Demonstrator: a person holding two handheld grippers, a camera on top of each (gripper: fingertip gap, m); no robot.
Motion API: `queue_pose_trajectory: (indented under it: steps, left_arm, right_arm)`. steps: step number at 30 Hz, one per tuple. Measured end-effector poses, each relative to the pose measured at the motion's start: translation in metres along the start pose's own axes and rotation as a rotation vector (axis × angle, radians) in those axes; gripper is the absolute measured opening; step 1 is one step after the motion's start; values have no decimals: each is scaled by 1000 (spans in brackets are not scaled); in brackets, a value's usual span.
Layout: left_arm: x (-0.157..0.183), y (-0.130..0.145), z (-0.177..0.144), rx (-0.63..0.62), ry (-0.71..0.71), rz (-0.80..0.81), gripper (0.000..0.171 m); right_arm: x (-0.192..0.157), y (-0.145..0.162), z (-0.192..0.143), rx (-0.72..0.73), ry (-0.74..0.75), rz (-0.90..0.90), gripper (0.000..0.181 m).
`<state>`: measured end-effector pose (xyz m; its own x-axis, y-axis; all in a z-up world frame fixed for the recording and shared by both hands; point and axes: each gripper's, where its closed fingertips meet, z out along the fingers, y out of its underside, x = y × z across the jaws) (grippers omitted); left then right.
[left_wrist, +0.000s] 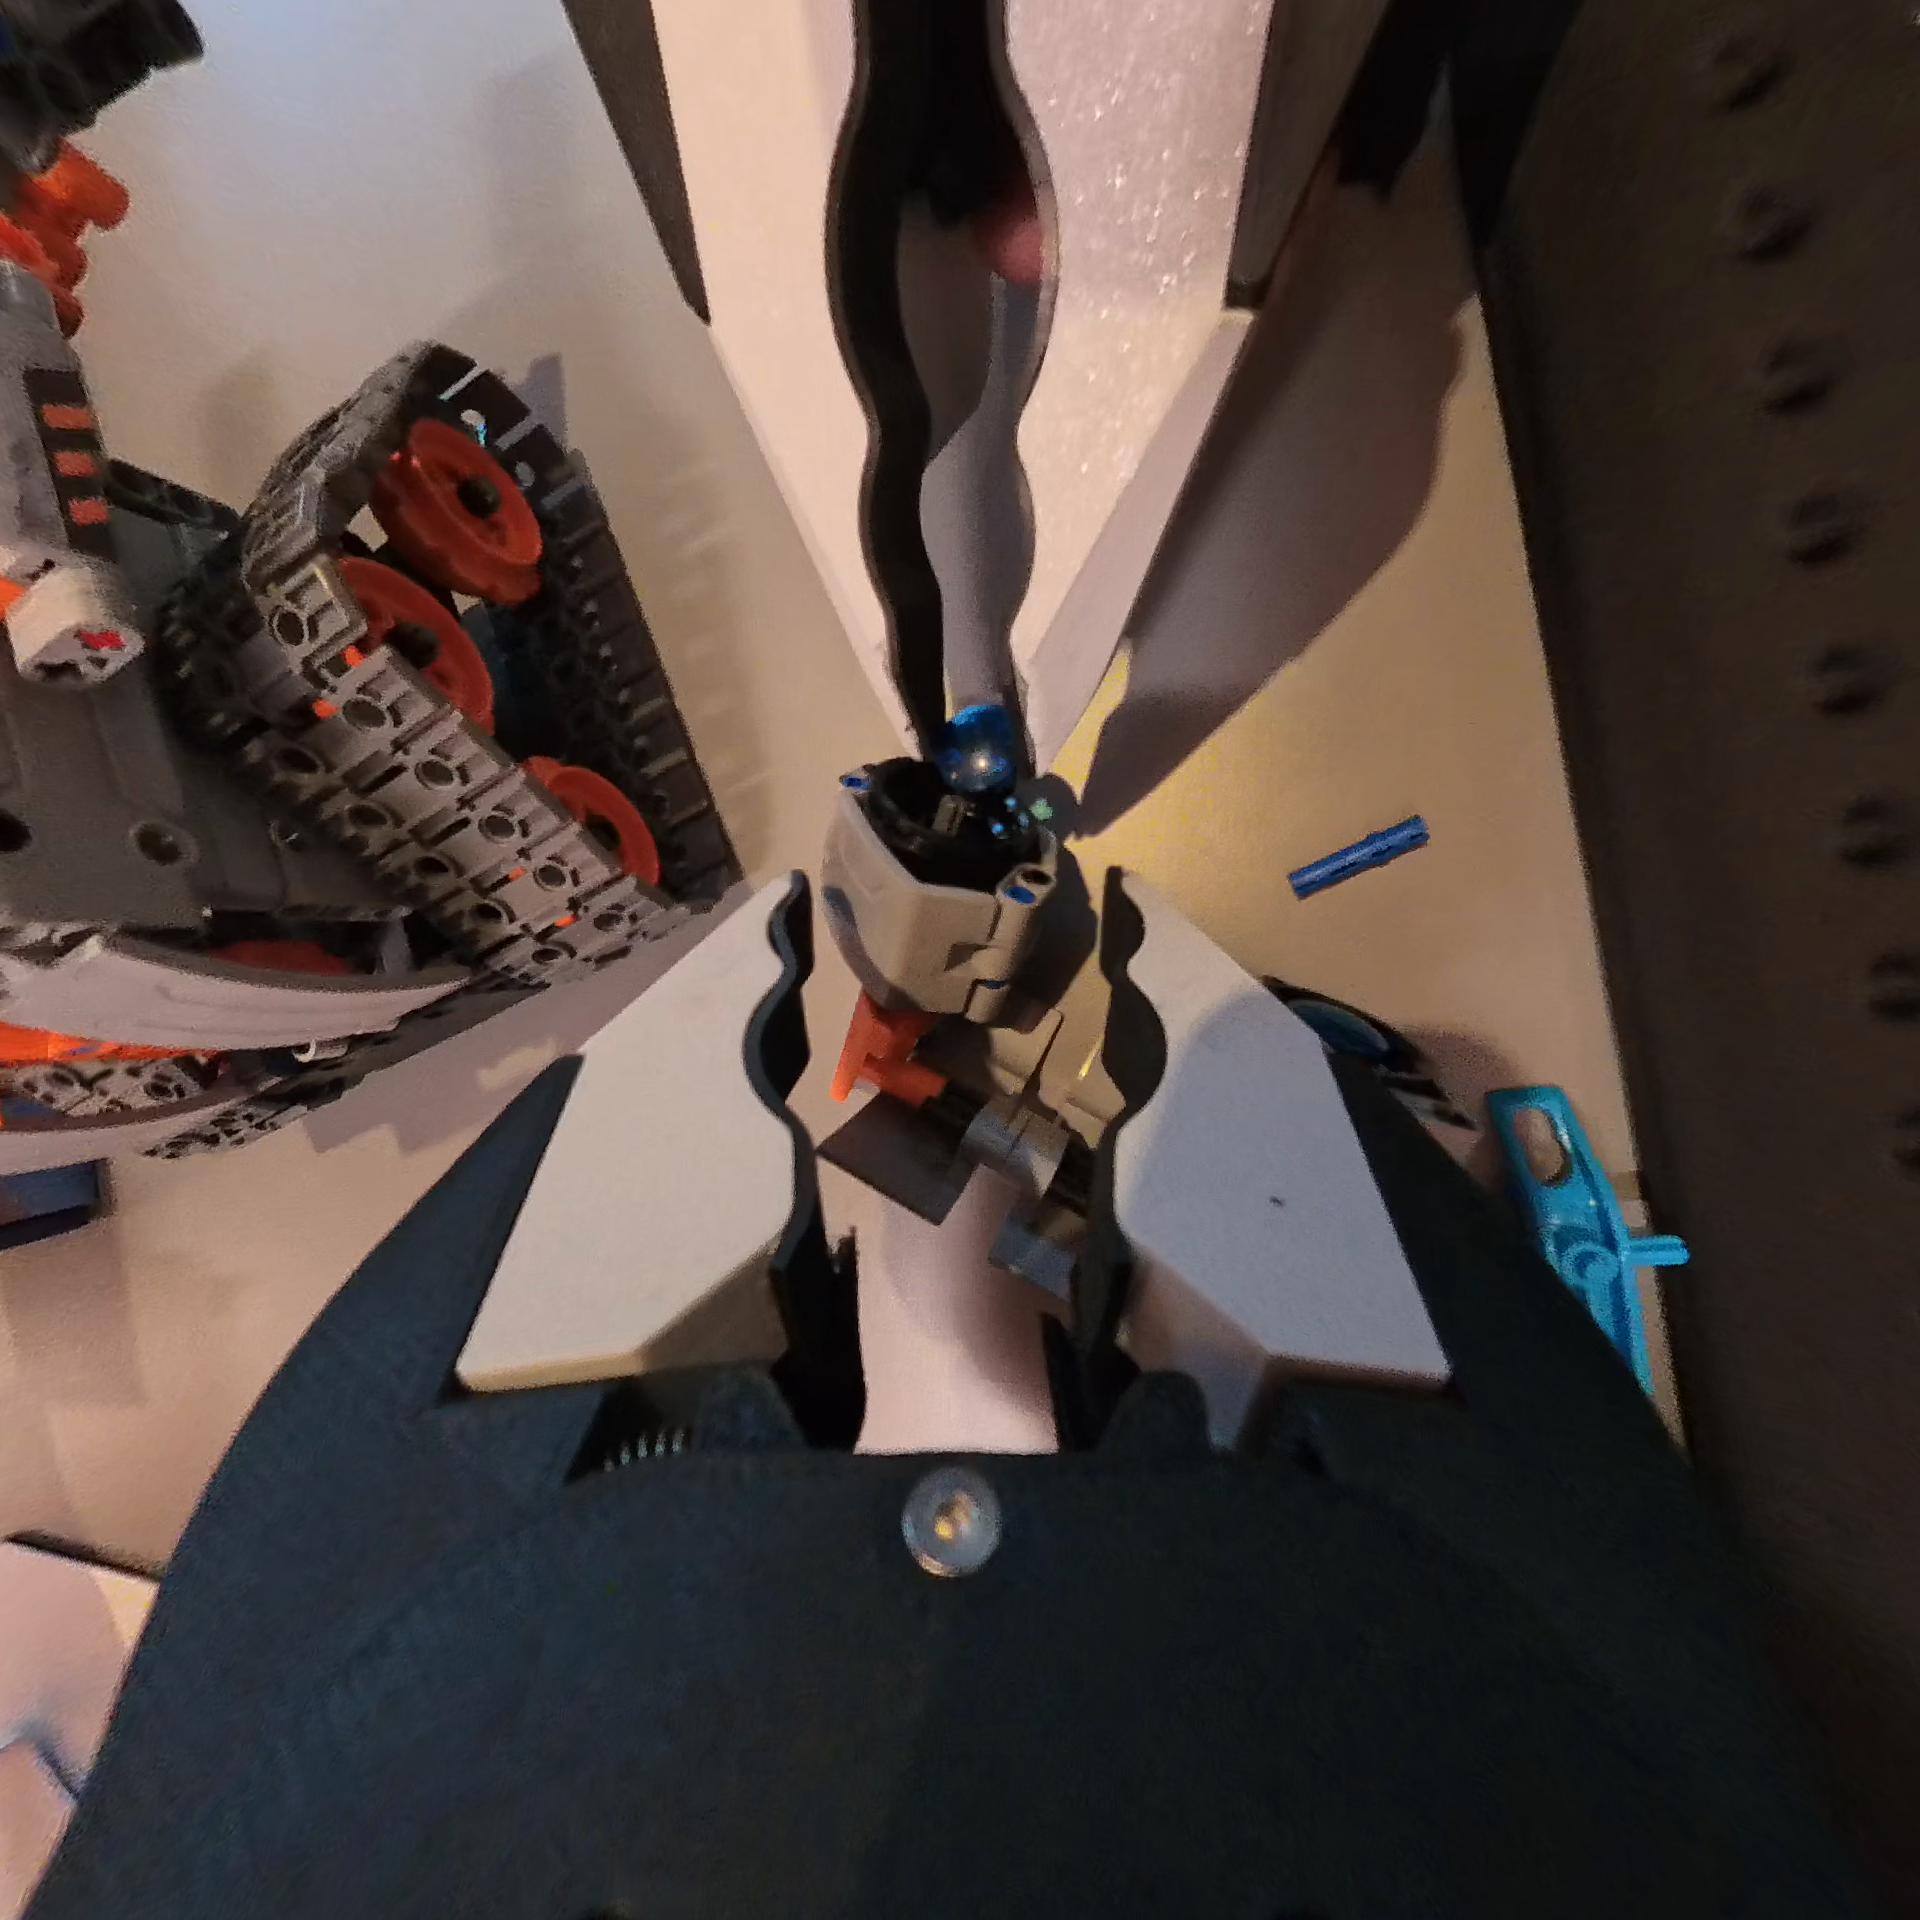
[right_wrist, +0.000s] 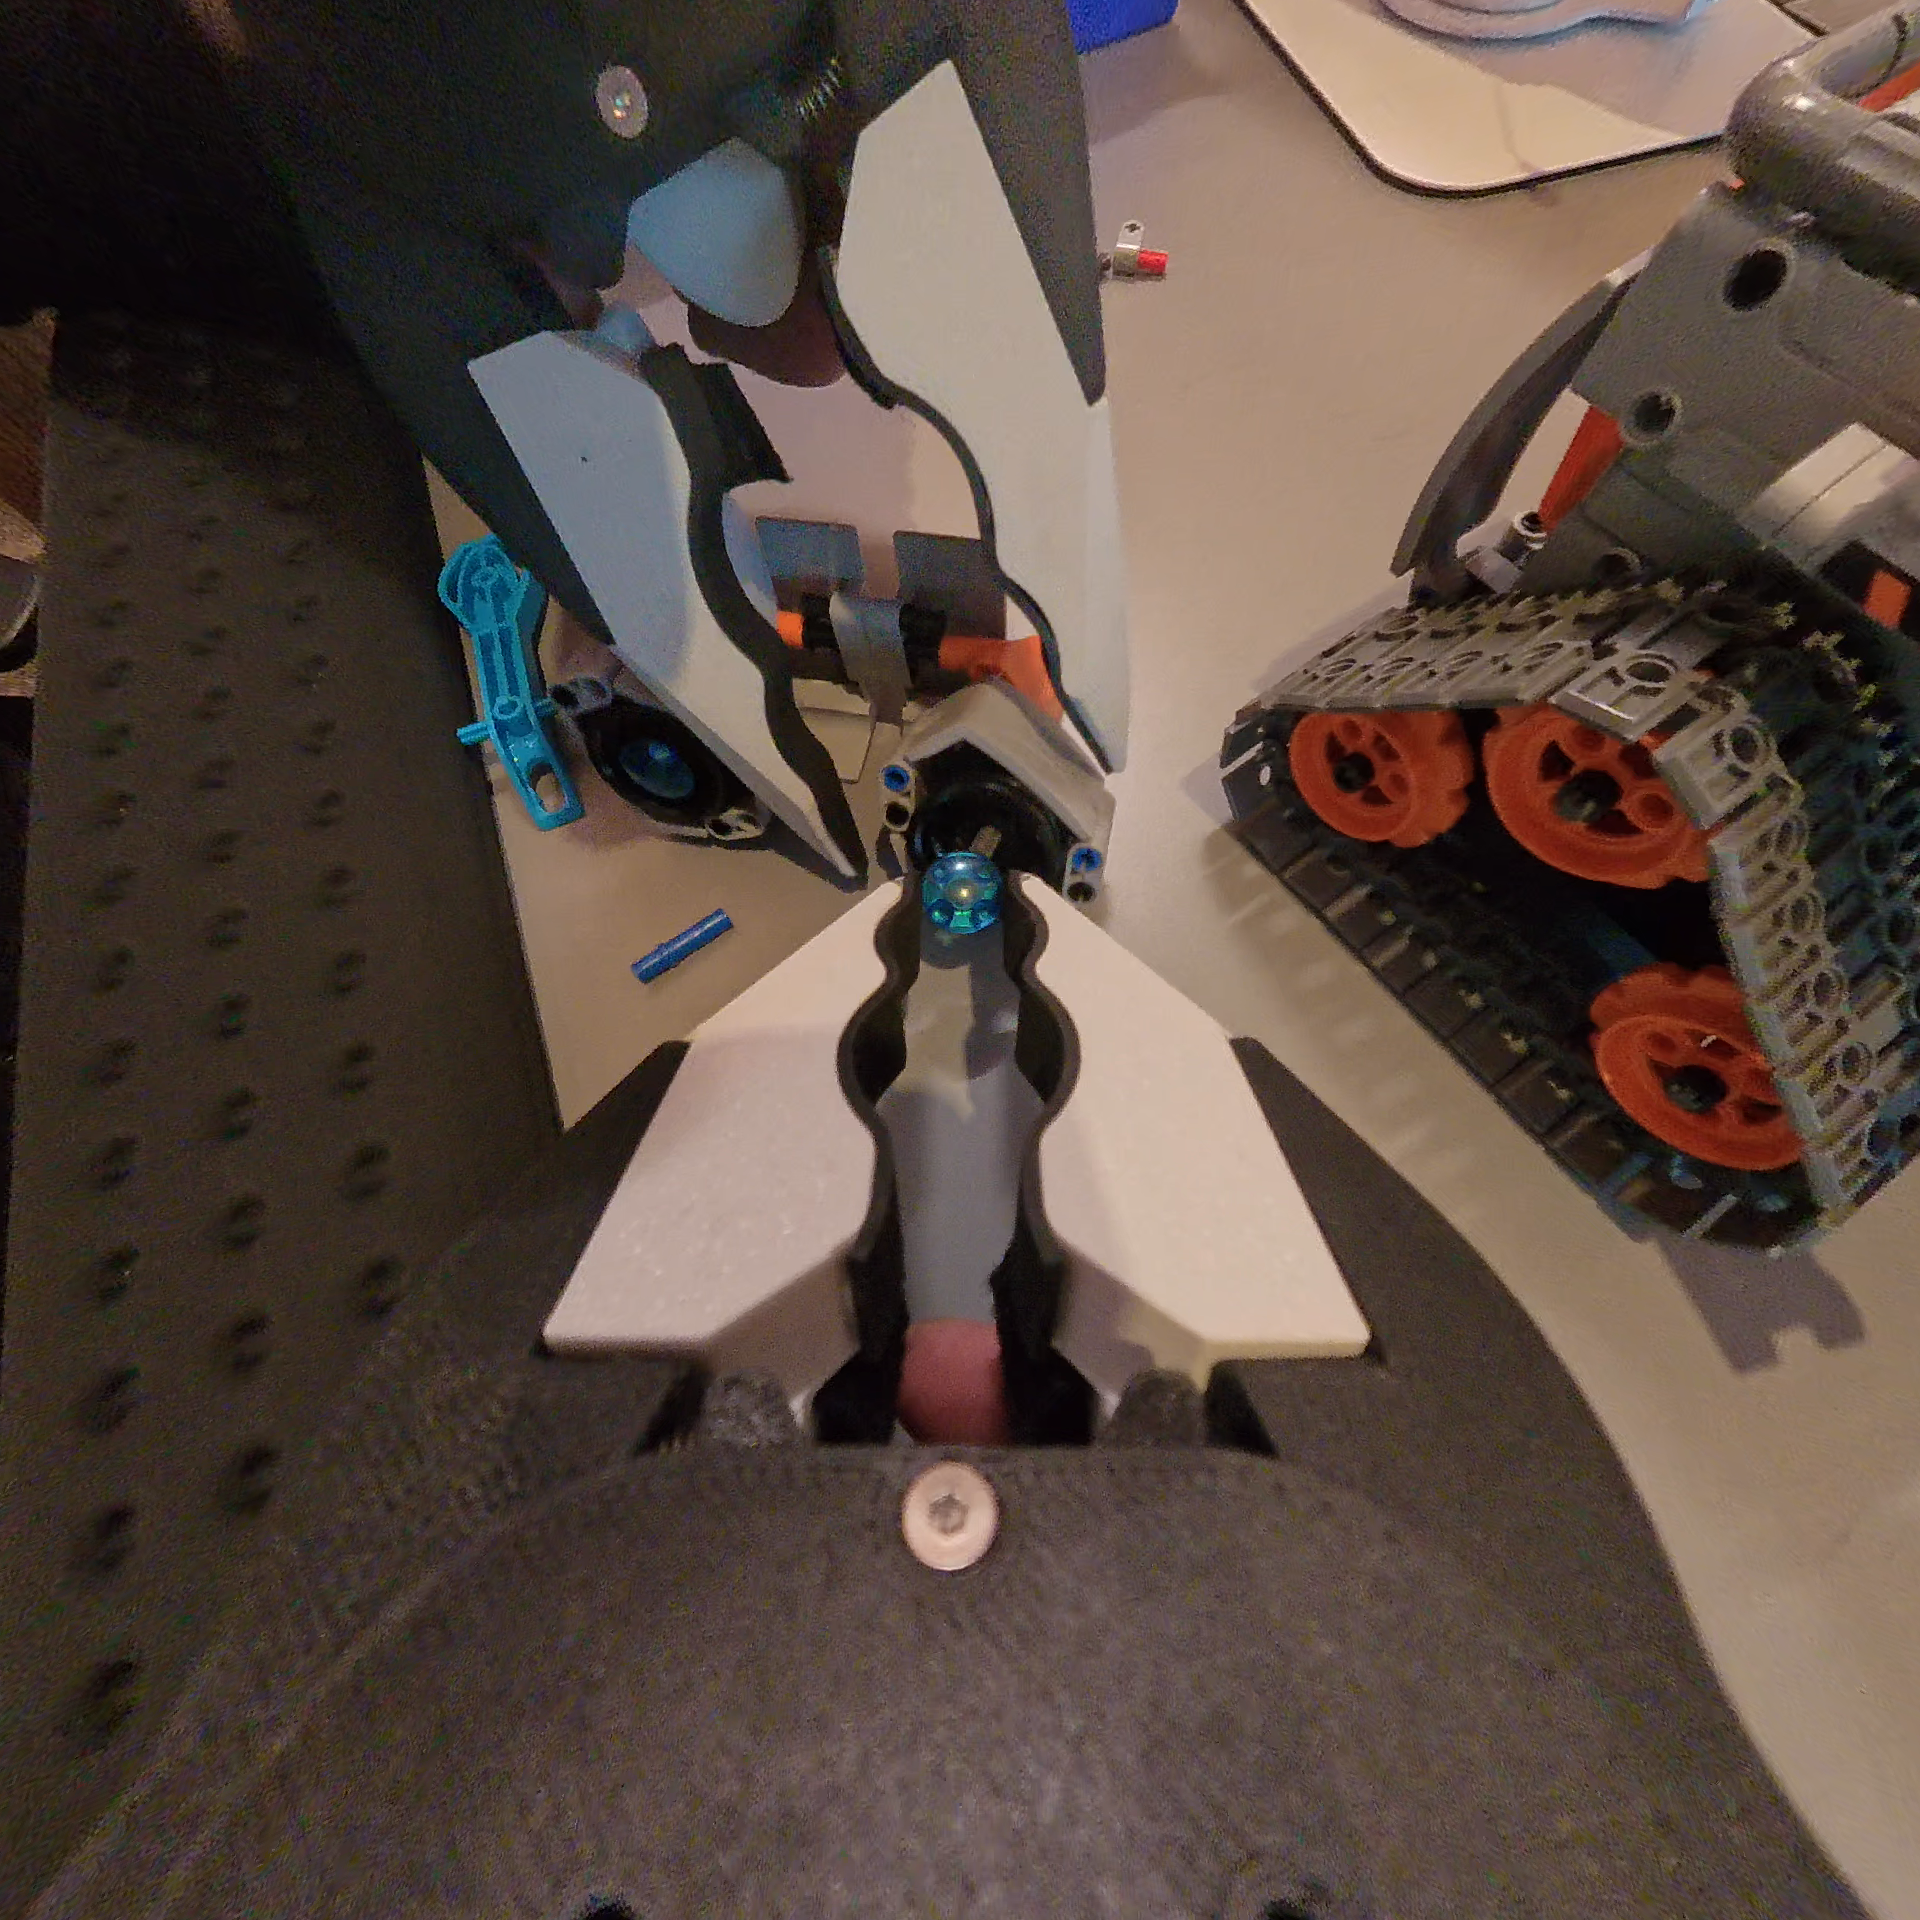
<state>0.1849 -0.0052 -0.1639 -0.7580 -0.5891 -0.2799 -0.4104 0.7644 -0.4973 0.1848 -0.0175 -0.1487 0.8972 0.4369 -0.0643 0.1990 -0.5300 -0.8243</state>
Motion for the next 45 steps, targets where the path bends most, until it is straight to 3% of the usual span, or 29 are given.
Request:
queue_pose_trajectory:
  steps: [10,24,45]
  left_arm:
    - [0,-2,4,-14,17,-15,41]
    - [-10,-26,-4,312,102,-317,39]
    - [-6,-26,-4,409,191,-449,39]
  right_arm:
    - [3,-2,-3,27,4,15,12]
    - [11,-19,-15,128,106,-79,12]
    - [10,-15,-13,166,0,61,13]
